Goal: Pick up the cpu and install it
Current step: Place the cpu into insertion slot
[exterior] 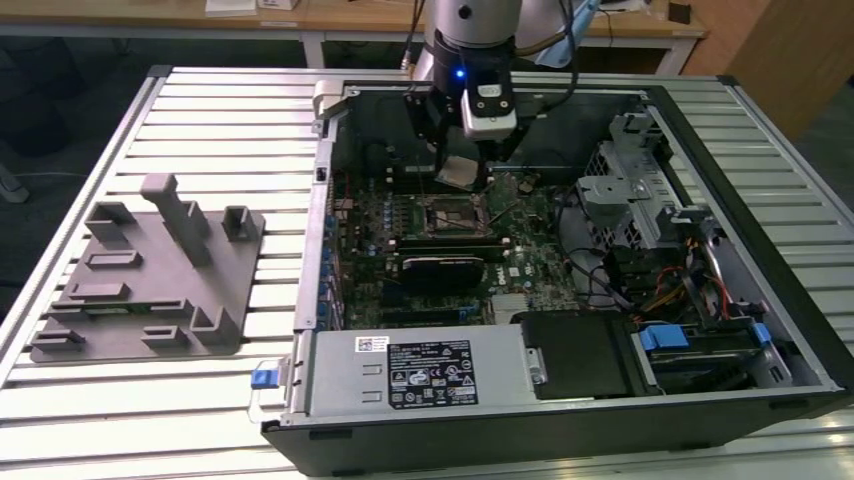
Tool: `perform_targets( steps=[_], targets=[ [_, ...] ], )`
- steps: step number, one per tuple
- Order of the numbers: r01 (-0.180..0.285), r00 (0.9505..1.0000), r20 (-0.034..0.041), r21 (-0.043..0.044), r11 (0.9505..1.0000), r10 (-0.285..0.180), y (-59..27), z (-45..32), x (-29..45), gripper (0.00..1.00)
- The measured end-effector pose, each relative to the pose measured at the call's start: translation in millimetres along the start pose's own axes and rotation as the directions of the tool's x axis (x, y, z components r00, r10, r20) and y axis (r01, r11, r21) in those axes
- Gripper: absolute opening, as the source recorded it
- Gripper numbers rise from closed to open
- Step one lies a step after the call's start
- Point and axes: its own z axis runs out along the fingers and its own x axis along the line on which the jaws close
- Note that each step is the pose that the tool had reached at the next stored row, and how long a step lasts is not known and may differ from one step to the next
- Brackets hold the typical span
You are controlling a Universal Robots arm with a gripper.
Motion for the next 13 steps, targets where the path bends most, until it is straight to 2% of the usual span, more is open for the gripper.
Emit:
perform_targets(
  steps=[6, 10, 13],
  targets=[
    [-0.073, 0.9973, 0.0018, 0.0023, 0.9973, 0.073, 0.0, 0.2, 0.0, 0.55],
    [-0.139, 0.9903, 0.0036, 0.0043, 0.9903, 0.139, 0.0, 0.5, 0.0, 0.55],
    [-0.190, 0.9817, 0.0050, 0.0057, 0.9817, 0.190, 0.0, 0.6, 0.0, 0.55]
  ],
)
